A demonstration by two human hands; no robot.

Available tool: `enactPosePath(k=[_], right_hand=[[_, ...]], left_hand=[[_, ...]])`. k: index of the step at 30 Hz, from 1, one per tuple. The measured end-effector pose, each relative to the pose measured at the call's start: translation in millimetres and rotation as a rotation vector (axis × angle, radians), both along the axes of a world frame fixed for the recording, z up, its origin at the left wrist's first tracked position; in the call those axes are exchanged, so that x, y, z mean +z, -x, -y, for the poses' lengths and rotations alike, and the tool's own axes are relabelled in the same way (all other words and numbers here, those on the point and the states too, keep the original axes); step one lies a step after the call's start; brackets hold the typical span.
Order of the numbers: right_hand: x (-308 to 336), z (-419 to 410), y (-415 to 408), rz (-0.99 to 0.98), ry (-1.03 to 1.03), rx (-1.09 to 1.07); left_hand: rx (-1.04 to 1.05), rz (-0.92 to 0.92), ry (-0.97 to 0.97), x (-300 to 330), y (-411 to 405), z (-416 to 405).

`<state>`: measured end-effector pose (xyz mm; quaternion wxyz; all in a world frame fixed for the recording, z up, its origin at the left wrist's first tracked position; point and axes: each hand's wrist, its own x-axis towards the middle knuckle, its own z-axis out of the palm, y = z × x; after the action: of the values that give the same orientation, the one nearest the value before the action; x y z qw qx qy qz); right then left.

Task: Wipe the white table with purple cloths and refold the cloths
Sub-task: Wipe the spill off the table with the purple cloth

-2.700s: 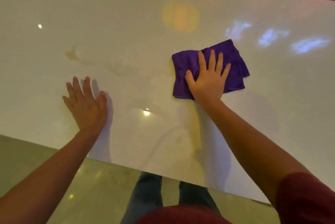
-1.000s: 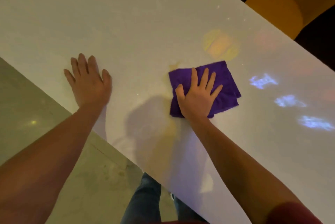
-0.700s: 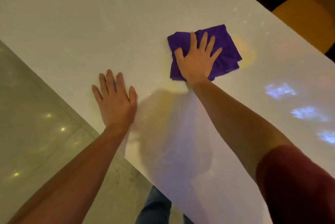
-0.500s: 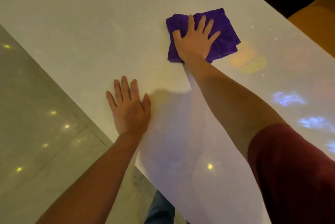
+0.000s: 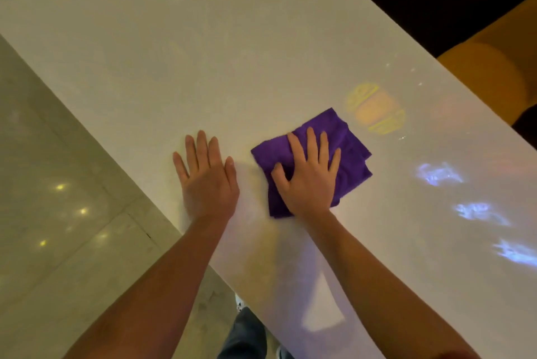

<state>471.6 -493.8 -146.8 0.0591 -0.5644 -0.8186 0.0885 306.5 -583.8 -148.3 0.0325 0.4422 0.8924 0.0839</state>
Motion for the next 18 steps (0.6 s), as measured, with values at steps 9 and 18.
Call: enactPosePath(k=[9,18], right_hand=[[3,-140,105,0.071,0.079,-0.077],[4,19,3,-0.048,0.013,0.099]], left_hand=[[0.002,0.03,-0.022,-2,4,-1],[-0.006,-0.007,-0.029,-2,0,0]])
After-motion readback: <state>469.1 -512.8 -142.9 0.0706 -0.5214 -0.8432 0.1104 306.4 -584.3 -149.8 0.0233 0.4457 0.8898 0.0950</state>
